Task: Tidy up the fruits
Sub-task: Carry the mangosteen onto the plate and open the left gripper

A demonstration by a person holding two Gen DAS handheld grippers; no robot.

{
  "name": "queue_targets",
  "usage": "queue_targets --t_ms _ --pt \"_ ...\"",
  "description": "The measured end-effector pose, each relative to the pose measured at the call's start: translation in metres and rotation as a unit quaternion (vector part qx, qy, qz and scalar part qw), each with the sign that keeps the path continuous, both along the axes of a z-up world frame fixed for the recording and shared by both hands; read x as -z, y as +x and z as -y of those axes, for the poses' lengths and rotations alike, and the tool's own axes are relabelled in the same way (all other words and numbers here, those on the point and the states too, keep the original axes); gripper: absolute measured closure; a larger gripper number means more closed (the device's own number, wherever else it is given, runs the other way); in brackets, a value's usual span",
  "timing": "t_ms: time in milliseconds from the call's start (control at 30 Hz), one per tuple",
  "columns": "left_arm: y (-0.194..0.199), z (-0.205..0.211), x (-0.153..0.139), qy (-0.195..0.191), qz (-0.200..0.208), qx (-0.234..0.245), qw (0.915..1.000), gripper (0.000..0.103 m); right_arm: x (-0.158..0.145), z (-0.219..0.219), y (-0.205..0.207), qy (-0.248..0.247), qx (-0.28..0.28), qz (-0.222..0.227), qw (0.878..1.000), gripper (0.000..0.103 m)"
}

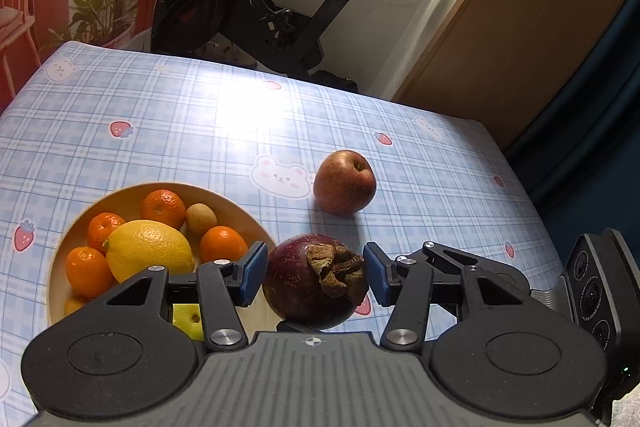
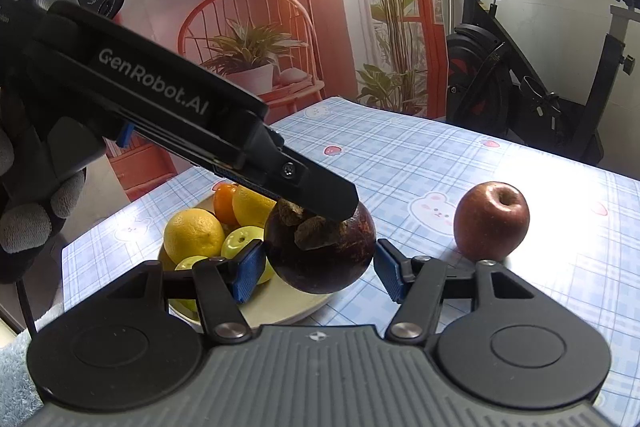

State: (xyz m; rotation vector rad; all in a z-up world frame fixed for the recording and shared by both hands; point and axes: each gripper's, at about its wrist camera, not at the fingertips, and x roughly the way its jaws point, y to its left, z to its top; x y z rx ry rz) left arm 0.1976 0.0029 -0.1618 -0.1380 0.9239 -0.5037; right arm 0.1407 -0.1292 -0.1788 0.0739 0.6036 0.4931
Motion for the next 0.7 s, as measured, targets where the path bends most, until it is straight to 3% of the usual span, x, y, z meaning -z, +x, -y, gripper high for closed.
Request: queue_targets --t_ms 333,700 --pt "0.012 -0.018 0.026 -0.021 -0.028 -0.021 0.9992 0.048 0.018 -0.023 0.015 -0.041 -0.025 -0.034 0.998 0.041" --pt "0.018 -0.024 0.031 -0.033 -0.024 -0.033 0.9986 0.049 0.022 -0.026 0.035 -0.058 -0.029 -0.037 0.997 0.041"
